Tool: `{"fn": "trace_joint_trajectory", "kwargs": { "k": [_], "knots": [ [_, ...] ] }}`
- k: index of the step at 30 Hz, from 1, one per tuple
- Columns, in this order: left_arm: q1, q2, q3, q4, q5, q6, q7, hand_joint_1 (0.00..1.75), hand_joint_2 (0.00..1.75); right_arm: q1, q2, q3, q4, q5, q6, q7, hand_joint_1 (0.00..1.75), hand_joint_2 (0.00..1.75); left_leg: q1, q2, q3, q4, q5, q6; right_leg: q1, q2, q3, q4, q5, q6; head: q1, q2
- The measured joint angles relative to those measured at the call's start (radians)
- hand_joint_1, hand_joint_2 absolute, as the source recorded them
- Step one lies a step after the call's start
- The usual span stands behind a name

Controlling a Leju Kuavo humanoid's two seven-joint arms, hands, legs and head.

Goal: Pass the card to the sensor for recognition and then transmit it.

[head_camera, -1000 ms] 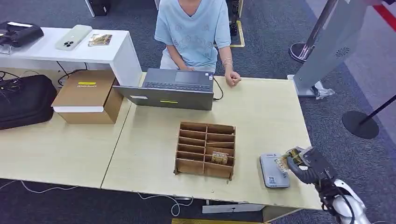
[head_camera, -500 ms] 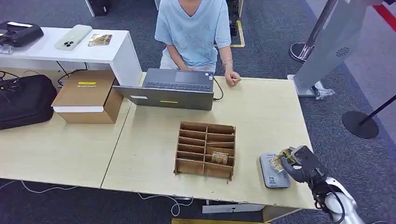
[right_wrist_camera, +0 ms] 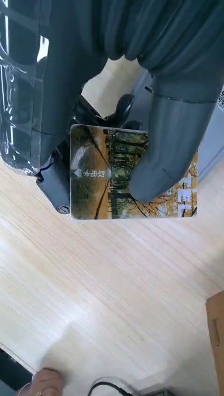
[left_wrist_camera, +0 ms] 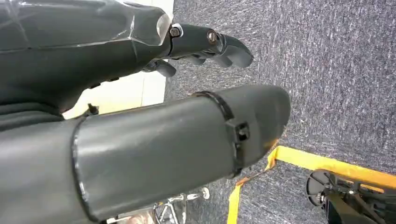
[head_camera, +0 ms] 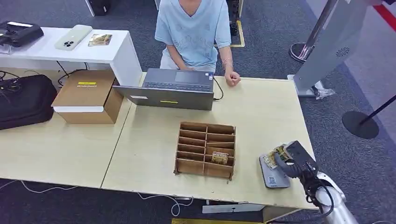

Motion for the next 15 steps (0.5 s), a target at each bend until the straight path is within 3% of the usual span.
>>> {"fn": "trace_joint_trajectory", "kwargs": {
  "k": [15],
  "knots": [
    [0.000,0.000,0.000,0.000,0.000,0.001,0.000,0.00,0.00,-0.001,0.007,-0.001,0.036,0.031,-0.036,0.007,1.75,1.75,0.000,0.000,0.000,0.000,0.000,0.000,0.000,0.000,0.000,0.000,0.000,0.000,0.000,0.000]
  ]
}}
